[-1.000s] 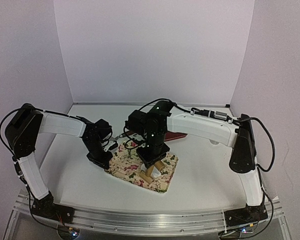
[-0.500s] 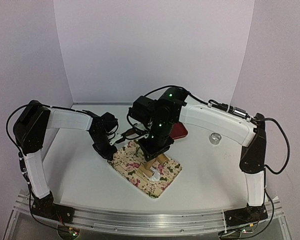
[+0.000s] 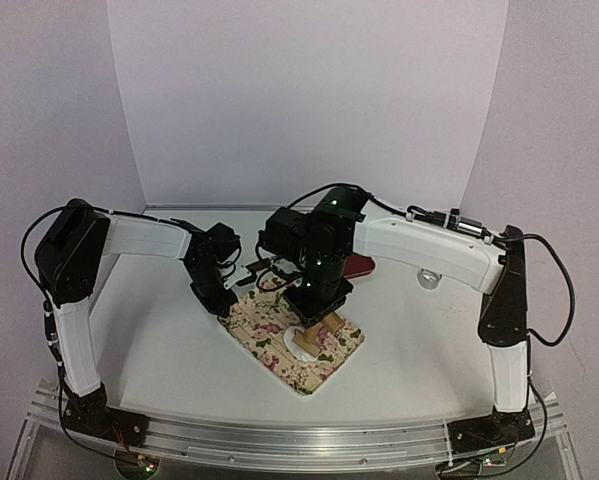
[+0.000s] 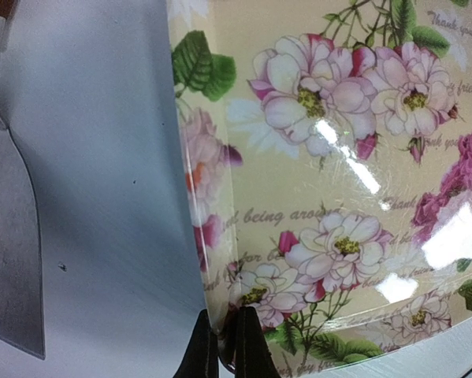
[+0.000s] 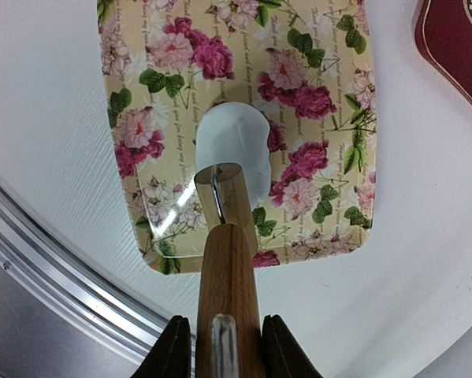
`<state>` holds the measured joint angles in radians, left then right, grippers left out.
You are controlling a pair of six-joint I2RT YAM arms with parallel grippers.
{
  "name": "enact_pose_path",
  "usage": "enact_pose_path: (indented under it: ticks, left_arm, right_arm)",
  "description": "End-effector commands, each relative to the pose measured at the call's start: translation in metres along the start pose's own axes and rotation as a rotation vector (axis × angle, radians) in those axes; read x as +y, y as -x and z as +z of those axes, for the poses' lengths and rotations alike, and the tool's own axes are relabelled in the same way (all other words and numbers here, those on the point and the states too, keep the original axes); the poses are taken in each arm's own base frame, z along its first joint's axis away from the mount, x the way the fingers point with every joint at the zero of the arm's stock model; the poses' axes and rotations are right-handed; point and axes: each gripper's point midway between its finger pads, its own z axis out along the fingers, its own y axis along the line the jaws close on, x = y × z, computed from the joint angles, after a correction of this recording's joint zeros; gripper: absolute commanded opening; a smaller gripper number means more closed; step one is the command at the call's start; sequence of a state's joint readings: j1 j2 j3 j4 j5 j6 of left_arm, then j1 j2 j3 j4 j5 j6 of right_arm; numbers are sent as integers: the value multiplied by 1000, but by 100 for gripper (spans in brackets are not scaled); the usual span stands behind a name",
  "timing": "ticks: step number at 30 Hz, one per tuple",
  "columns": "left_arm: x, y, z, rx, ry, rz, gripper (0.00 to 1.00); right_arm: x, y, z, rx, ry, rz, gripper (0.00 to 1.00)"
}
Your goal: Roll out the dumpling wrappers from the dough
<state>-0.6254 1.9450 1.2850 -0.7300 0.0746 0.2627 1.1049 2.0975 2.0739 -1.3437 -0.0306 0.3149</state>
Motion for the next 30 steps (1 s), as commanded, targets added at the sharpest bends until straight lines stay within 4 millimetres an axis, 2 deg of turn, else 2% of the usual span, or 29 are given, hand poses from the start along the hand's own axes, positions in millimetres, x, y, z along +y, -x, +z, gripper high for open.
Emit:
enact_pose_path:
  ticks: [1,8,19,25,30]
  left_arm:
    - [12,3,3,3,66,40,0]
    - [12,2,5,12,64,37,0]
    - [12,0,6,21,62,34,0]
    - [12,0,7,23,61,33,0]
    - [12,1,9,27,60,26,0]
  right_arm:
    - [-27,-58,-22,234,-112,-79,0]
    - [-21,-54,-7,262,-96,-123,0]
    - [-29,-72,11,349,-131,-127,0]
    - [-10,-63,14,306,-24,-156,0]
    - [1,-63,25,331,35,-190,0]
